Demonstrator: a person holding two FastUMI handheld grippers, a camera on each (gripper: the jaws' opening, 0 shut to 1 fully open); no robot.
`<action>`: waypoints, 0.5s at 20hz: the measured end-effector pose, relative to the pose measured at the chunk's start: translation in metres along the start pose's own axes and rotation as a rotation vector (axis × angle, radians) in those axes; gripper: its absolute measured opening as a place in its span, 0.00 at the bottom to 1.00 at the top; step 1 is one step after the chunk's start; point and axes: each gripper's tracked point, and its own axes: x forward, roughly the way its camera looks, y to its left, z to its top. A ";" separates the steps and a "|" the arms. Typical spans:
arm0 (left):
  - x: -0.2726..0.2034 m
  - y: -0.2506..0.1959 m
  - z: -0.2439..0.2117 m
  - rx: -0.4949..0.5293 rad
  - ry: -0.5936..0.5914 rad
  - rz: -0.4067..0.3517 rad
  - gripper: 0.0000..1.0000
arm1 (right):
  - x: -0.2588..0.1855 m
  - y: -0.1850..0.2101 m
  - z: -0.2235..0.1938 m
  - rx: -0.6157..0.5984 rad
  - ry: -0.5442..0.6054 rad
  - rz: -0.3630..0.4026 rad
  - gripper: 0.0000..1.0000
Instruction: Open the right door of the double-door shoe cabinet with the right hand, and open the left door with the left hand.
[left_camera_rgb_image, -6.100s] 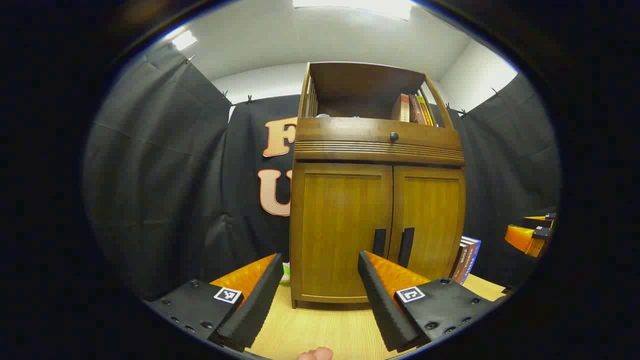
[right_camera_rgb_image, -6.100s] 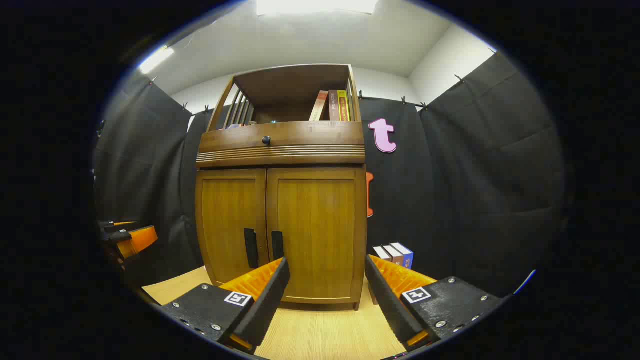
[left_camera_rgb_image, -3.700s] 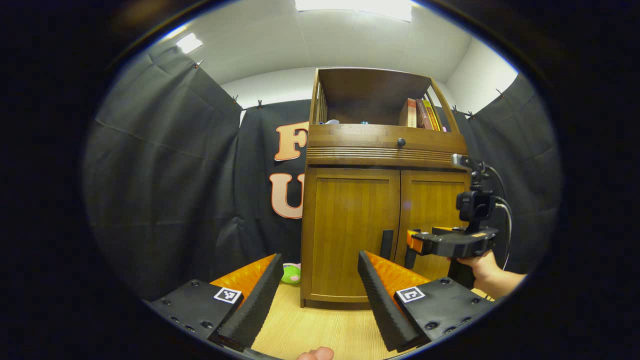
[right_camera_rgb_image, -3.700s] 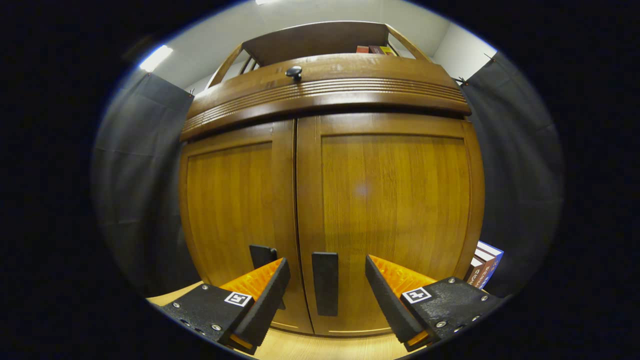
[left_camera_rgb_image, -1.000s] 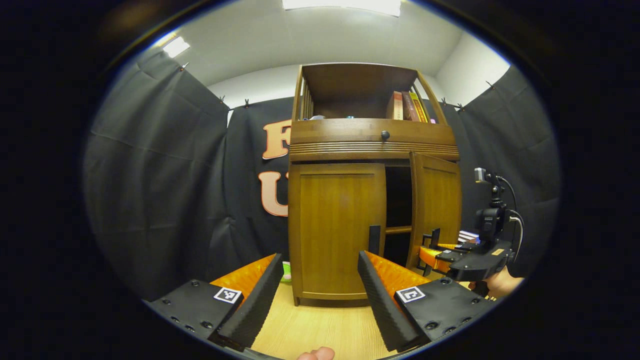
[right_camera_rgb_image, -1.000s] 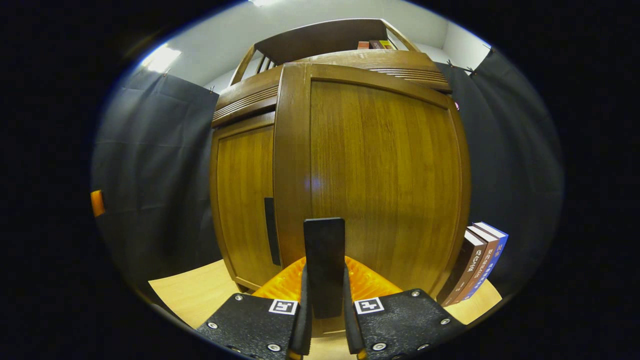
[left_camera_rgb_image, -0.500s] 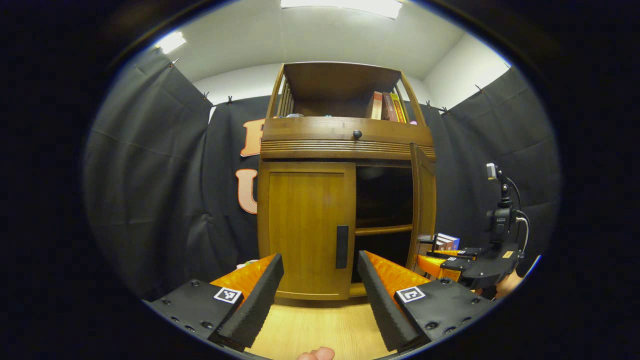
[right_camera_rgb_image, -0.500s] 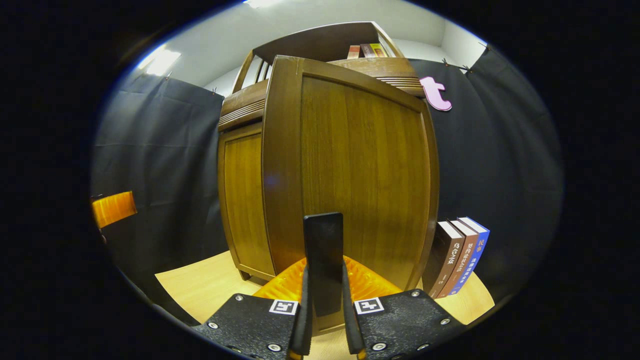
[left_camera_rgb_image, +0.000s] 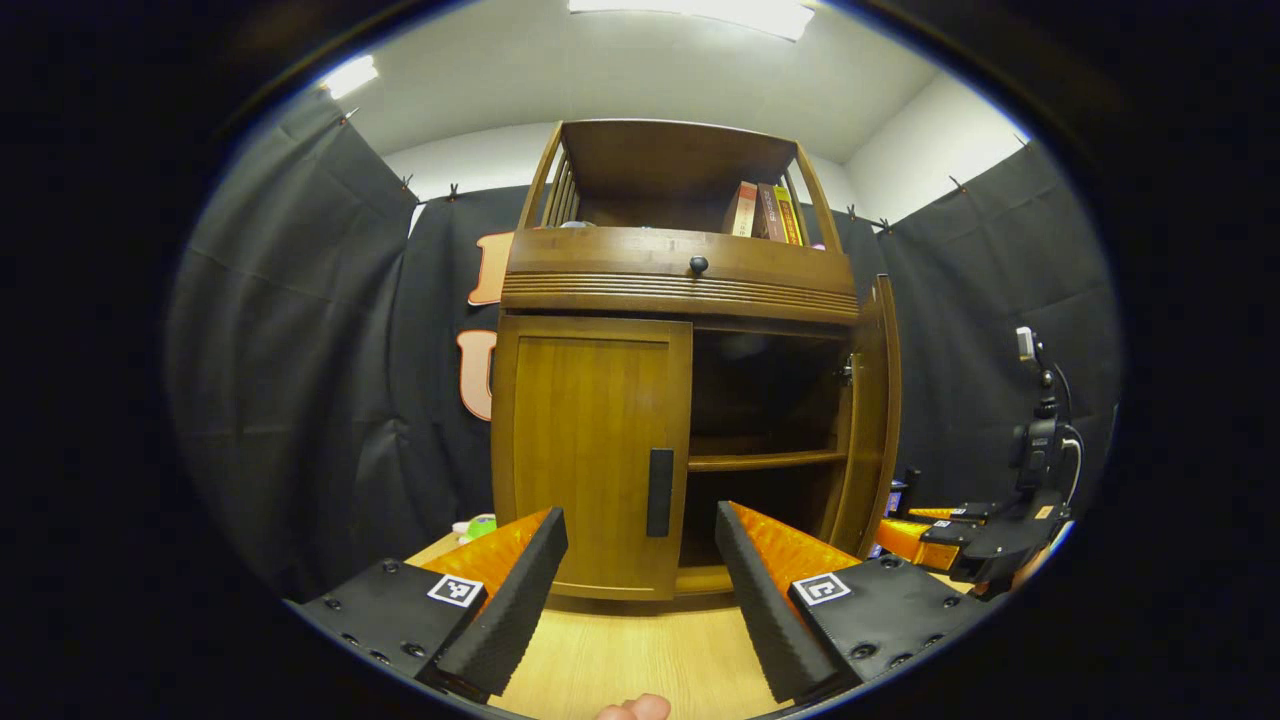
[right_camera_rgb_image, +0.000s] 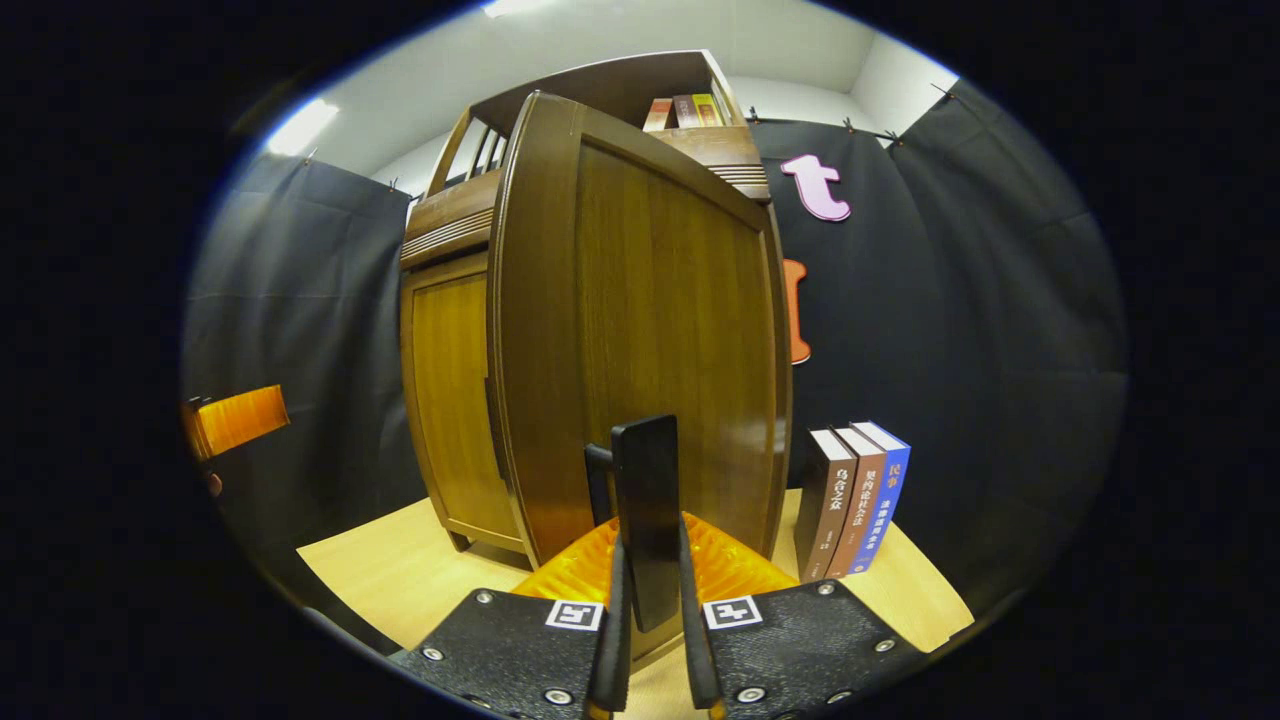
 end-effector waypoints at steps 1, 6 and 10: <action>0.001 -0.002 0.000 -0.002 0.002 -0.006 0.95 | -0.004 -0.004 0.000 -0.012 -0.001 -0.013 0.22; 0.002 -0.003 -0.001 -0.002 0.003 -0.010 0.94 | -0.014 -0.025 -0.001 -0.002 0.007 -0.065 0.29; 0.004 -0.003 -0.004 -0.007 0.010 -0.015 0.94 | -0.024 -0.052 -0.004 -0.015 0.001 -0.122 0.05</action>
